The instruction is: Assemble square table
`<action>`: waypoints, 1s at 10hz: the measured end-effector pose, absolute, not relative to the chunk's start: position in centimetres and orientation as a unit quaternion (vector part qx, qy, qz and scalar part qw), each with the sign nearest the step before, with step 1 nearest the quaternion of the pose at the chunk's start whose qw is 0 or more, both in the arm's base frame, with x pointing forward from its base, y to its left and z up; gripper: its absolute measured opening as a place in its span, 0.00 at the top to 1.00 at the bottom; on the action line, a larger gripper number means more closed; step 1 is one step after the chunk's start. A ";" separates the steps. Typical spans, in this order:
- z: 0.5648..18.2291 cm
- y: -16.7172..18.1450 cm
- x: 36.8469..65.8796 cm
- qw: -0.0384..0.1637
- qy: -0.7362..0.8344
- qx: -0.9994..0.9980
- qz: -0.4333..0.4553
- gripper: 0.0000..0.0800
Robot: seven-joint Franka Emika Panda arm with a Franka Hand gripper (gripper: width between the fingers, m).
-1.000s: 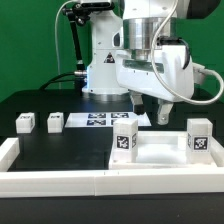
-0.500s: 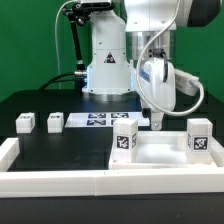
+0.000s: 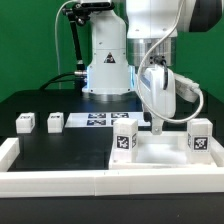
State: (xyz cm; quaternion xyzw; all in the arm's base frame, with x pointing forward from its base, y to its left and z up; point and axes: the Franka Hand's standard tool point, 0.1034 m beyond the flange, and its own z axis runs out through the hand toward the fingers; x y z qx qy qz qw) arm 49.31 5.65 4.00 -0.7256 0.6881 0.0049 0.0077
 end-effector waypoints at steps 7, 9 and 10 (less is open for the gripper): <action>1.6 5.3 48.1 -0.012 0.693 -0.720 0.013 0.19; 1.5 5.3 48.0 -0.013 0.693 -0.721 0.013 0.53; 1.4 5.3 47.9 -0.014 0.692 -0.721 0.013 0.53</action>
Offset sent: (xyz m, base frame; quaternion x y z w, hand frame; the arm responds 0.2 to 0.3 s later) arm -0.0044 -0.0013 -0.0115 -0.0066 -0.0181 0.0236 0.9995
